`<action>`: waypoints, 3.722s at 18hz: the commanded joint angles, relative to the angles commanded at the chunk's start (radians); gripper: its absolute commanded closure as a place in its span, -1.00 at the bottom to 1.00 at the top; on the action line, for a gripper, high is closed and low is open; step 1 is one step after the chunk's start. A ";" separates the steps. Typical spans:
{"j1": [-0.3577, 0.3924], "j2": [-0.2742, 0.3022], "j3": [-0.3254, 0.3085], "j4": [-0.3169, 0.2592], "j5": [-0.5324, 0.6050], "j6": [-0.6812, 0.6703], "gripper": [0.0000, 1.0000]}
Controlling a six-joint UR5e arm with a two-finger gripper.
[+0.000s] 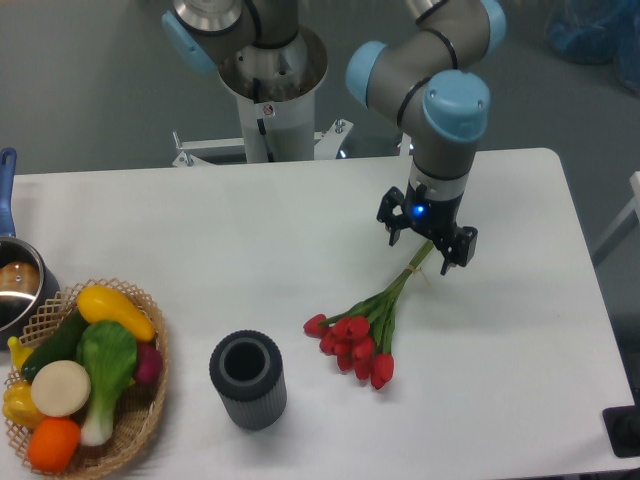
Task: Pick up the flowers from the table
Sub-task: 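Move the open gripper down over the green tulip stems, then lower the gripper onto the stems and close it around them, then lift the gripped red tulip bunch up off the table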
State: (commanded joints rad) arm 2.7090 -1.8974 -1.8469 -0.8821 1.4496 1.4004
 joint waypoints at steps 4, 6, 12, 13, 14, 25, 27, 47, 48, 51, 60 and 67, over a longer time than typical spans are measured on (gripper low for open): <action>0.003 -0.032 -0.003 0.008 -0.002 0.025 -1.00; 0.002 -0.054 -0.003 0.014 -0.002 0.025 -1.00; -0.005 -0.098 -0.008 0.049 -0.002 0.026 -1.00; -0.005 -0.098 -0.011 0.049 -0.002 0.026 -1.00; -0.006 -0.098 -0.014 0.049 -0.002 0.025 -1.00; -0.023 -0.098 -0.017 0.048 -0.002 0.017 -0.95; -0.025 -0.098 -0.018 0.048 -0.002 0.017 -0.67; -0.021 -0.089 0.008 0.045 -0.006 0.017 0.68; -0.021 -0.086 0.012 0.045 -0.008 0.017 0.68; -0.023 -0.078 0.040 0.045 -0.041 0.016 0.68; -0.008 0.003 0.098 0.041 -0.204 -0.027 0.68; -0.021 0.066 0.156 0.041 -0.403 -0.173 0.68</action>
State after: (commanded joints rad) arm 2.6875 -1.8316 -1.6905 -0.8406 1.0463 1.2274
